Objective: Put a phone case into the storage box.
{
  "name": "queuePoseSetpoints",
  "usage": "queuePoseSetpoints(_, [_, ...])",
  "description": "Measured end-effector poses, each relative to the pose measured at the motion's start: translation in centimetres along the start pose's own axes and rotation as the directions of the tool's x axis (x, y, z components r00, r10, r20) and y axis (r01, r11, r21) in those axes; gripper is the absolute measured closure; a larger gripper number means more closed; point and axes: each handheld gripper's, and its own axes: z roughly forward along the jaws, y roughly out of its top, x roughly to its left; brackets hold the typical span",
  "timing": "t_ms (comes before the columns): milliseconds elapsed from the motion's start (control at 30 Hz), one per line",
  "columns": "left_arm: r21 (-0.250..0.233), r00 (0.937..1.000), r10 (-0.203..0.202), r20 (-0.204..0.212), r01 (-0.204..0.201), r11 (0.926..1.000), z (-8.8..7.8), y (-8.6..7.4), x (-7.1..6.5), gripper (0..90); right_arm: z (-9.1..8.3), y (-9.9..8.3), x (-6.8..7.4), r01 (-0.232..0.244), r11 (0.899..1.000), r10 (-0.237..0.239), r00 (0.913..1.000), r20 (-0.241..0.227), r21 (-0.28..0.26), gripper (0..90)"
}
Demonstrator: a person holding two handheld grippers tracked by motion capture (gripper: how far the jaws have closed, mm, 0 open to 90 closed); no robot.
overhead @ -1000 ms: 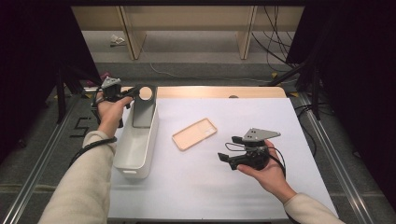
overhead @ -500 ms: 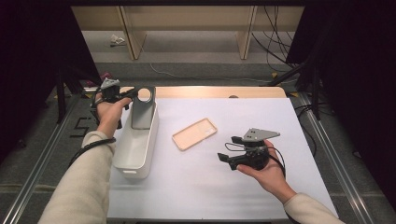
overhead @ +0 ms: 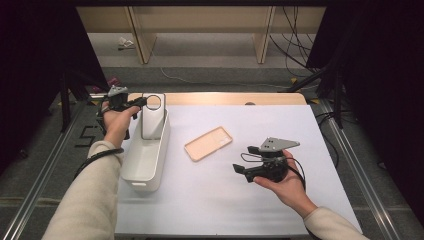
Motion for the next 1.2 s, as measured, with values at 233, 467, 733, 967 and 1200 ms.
queuePoseSetpoints(233, [0.019,0.9998,0.016,-0.016,-0.016,0.9997,0.22,-0.02,0.15,78.3,0.03,-0.01,0.01,0.0,1.0,0.0,1.0,-0.001,0.0,16.0])
queuePoseSetpoints(467, [0.031,0.9995,0.024,-0.022,-0.024,0.9992,0.39,-0.05,0.25,77.4,0.04,-0.02,-0.01,-0.001,1.0,0.001,1.0,-0.001,-0.001,16.0])
queuePoseSetpoints(733, [0.048,0.9987,0.039,-0.033,-0.037,0.9982,0.6,-0.29,0.45,76.5,0.04,0.0,-0.01,-0.001,1.0,0.001,1.0,-0.002,-0.001,16.0])
queuePoseSetpoints(967, [0.064,0.9967,0.068,-0.045,-0.065,0.9959,0.75,-0.18,0.4,75.8,0.07,-0.01,-0.01,-0.001,1.0,0.001,1.0,-0.001,0.001,16.0])
queuePoseSetpoints(1200, [0.074,0.9943,0.092,-0.054,-0.088,0.9933,0.92,0.08,0.25,75.4,0.04,0.01,0.0,0.0,1.0,0.0,1.0,-0.002,0.0,16.0])
